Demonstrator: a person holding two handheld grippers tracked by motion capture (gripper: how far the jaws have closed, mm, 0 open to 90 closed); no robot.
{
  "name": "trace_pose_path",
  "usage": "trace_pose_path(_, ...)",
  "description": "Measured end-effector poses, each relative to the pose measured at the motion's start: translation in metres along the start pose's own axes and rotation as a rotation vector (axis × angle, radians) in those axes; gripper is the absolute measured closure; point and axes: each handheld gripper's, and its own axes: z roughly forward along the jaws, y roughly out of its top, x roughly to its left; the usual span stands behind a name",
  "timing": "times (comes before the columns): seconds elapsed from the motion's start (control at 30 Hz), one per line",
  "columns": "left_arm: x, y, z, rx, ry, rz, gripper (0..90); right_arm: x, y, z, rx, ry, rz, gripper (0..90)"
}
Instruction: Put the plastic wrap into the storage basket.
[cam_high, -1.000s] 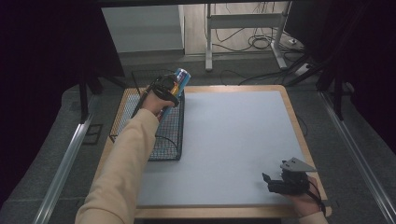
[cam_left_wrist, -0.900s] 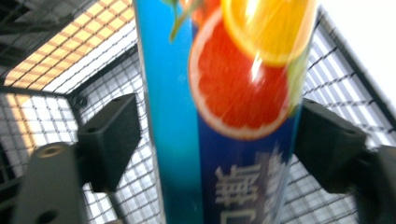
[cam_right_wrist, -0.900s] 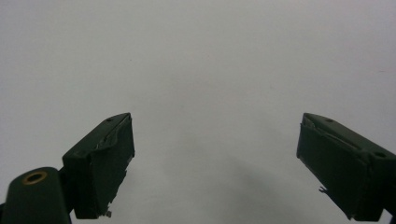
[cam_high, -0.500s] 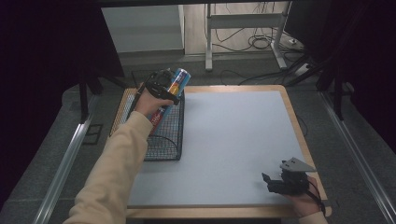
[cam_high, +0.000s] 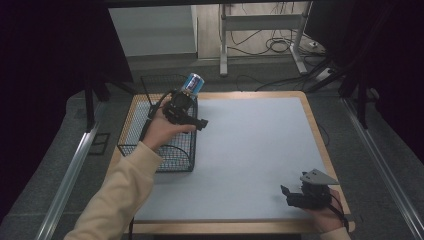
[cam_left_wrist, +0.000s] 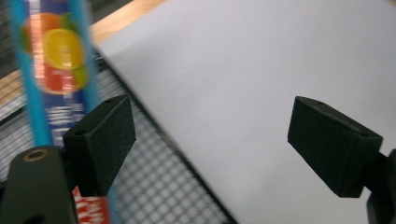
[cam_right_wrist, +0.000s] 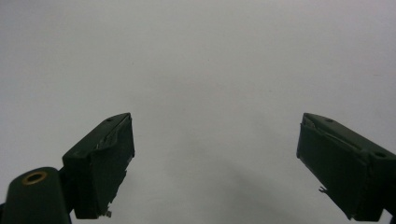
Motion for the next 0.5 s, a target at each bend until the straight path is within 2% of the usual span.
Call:
trace_pose_path(0.13, -0.025, -0.013, -0.001, -0.024, -0.054, 0.036, 15.3, 0.000, 0.000, 0.000, 0.002, 0.000, 0.000, 11.5)
trace_pose_path(0.27, -0.048, -0.030, 0.004, -0.040, -0.085, 0.081, 15.3, 0.001, 0.000, 0.000, 0.002, 0.001, -0.002, 11.5)
trace_pose_path(0.33, -0.057, -0.038, 0.007, -0.054, -0.118, 0.100, 15.5, 0.001, 0.000, 0.000, 0.000, 0.000, -0.003, 11.5)
trace_pose_path(0.4, -0.067, -0.046, 0.009, -0.074, -0.145, 0.110, 16.1, 0.000, 0.000, 0.000, 0.003, 0.001, -0.003, 11.5)
trace_pose_path(0.5, -0.079, -0.058, 0.013, -0.072, -0.189, 0.123, 16.2, 0.000, 0.000, 0.000, 0.004, -0.001, -0.003, 11.5)
